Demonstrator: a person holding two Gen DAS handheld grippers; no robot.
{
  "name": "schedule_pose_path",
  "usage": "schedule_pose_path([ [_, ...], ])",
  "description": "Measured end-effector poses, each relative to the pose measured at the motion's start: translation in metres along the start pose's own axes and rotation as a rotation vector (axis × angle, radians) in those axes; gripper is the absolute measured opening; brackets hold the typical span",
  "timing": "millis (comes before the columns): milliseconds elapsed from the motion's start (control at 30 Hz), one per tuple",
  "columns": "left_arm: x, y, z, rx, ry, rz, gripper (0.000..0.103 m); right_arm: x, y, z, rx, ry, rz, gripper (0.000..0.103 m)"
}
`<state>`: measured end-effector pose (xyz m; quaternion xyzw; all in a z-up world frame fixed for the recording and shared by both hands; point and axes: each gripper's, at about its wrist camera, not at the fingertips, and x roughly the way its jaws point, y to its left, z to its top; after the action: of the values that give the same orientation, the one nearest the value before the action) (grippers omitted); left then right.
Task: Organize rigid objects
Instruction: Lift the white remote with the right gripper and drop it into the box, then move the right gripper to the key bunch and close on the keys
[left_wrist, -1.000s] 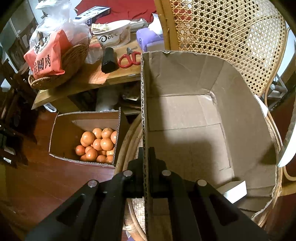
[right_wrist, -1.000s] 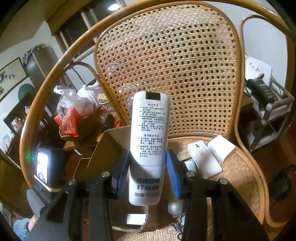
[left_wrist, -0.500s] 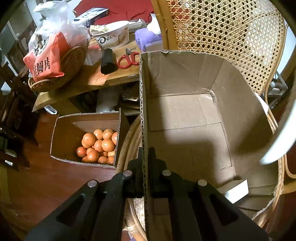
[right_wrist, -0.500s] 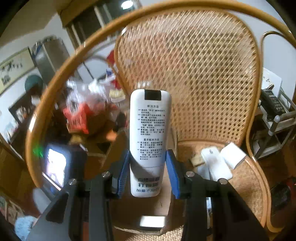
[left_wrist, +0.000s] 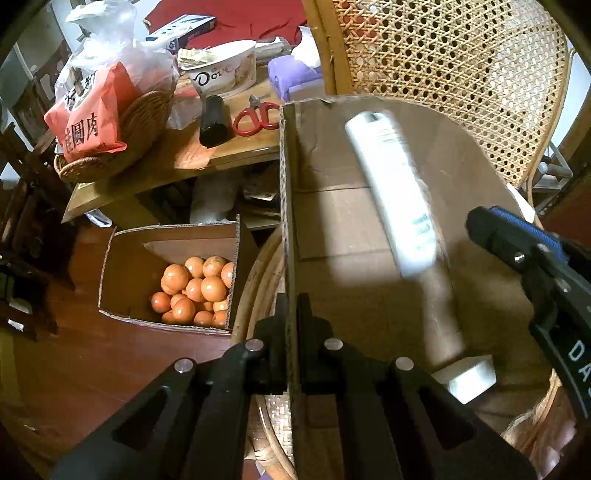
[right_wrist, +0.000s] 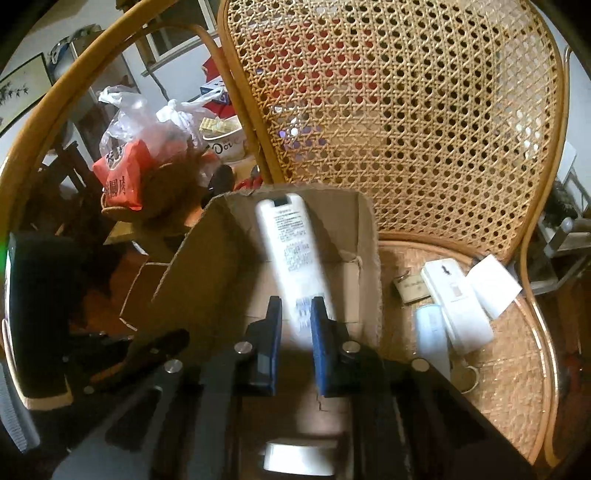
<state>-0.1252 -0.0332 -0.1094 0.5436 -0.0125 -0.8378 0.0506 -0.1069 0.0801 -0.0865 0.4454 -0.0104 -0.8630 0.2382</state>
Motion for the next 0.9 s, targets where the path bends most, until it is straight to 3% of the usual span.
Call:
schedule_pose_path([
  [300, 0.000, 0.001, -0.001, -0.002, 0.002, 0.003, 0.003, -0.024, -0.004, 0.004, 0.001, -0.042, 0.045, 0.020],
  [433, 0.000, 0.002, -0.001, -0.009, 0.006, 0.003, 0.004, -0.050, -0.012, 0.002, -0.025, -0.098, 0.075, 0.058],
  [600, -0.002, 0.002, -0.001, -0.011, 0.003, 0.008, 0.004, -0.076, -0.024, -0.009, -0.038, -0.164, 0.050, 0.076],
  [667, -0.003, 0.001, -0.001, -0.007, -0.001, 0.013, 0.004, -0.082, -0.032, -0.011, -0.024, -0.171, 0.031, 0.095],
  [733, -0.002, 0.001, -0.001, -0.002, -0.001, 0.015, 0.004, -0.085, -0.043, -0.015, -0.005, -0.159, 0.018, 0.101],
  [900, -0.002, 0.001, 0.000, -0.008, -0.001, 0.013, 0.004, -0.096, -0.059, -0.024, -0.014, -0.140, -0.053, 0.103],
])
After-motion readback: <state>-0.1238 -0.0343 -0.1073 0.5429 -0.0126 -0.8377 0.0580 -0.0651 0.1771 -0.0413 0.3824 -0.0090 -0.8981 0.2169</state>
